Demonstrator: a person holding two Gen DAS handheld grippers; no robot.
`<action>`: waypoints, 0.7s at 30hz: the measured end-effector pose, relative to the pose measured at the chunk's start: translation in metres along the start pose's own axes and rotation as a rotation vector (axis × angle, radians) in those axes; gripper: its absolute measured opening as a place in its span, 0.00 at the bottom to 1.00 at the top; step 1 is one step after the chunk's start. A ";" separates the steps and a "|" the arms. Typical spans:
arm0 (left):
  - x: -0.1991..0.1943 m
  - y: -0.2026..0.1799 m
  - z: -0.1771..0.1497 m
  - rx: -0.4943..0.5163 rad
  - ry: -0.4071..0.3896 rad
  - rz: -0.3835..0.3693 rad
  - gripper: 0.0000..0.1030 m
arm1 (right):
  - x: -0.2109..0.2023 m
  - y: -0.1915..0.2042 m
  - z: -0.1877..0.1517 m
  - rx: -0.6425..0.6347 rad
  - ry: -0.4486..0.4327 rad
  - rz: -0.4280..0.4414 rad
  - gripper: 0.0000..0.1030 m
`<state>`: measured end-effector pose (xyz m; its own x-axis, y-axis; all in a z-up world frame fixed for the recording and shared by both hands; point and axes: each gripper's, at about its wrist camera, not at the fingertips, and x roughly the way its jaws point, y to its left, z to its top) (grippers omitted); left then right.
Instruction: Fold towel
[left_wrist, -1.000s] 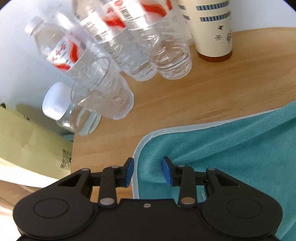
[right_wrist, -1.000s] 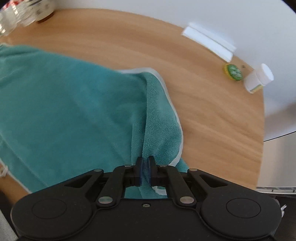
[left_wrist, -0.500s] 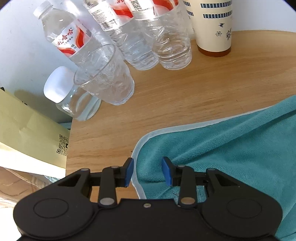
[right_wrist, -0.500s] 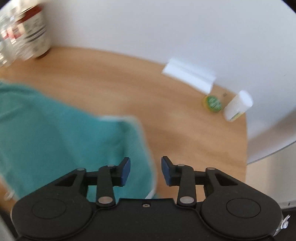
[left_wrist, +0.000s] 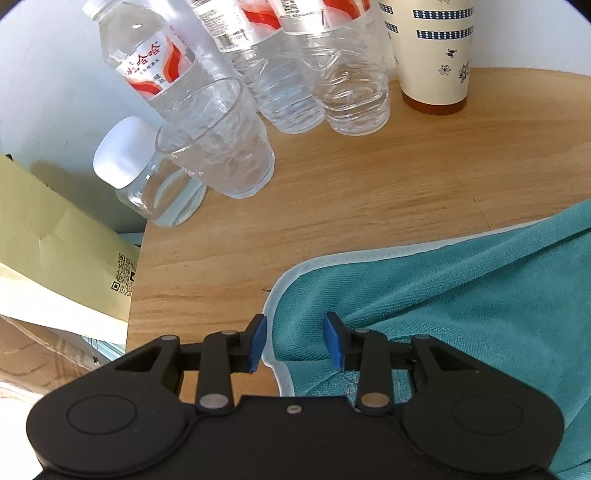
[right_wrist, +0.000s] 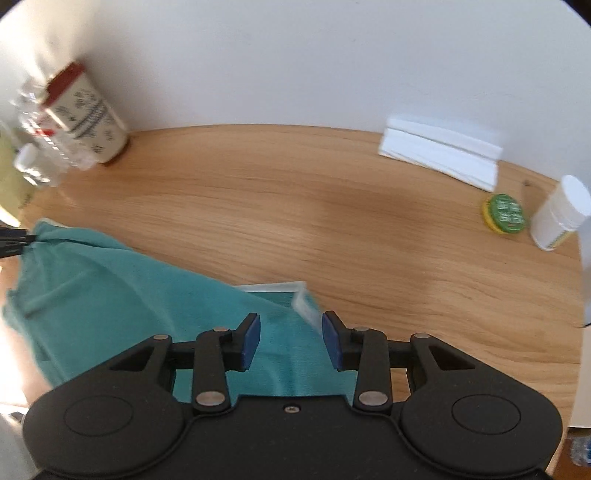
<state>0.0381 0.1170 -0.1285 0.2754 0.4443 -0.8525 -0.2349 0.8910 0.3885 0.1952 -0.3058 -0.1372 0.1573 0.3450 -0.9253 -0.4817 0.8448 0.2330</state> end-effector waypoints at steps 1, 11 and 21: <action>0.000 0.000 0.000 -0.002 0.001 -0.001 0.34 | 0.007 -0.003 0.002 -0.006 0.013 -0.026 0.37; -0.001 -0.001 0.000 0.008 0.014 0.001 0.34 | -0.001 -0.015 0.009 0.015 -0.026 -0.147 0.04; -0.002 -0.003 -0.001 0.007 0.017 0.016 0.36 | -0.061 0.001 0.019 -0.048 -0.286 -0.327 0.04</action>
<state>0.0374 0.1137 -0.1277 0.2556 0.4566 -0.8522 -0.2327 0.8846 0.4042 0.2014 -0.3186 -0.0748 0.5376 0.1677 -0.8263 -0.4056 0.9106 -0.0790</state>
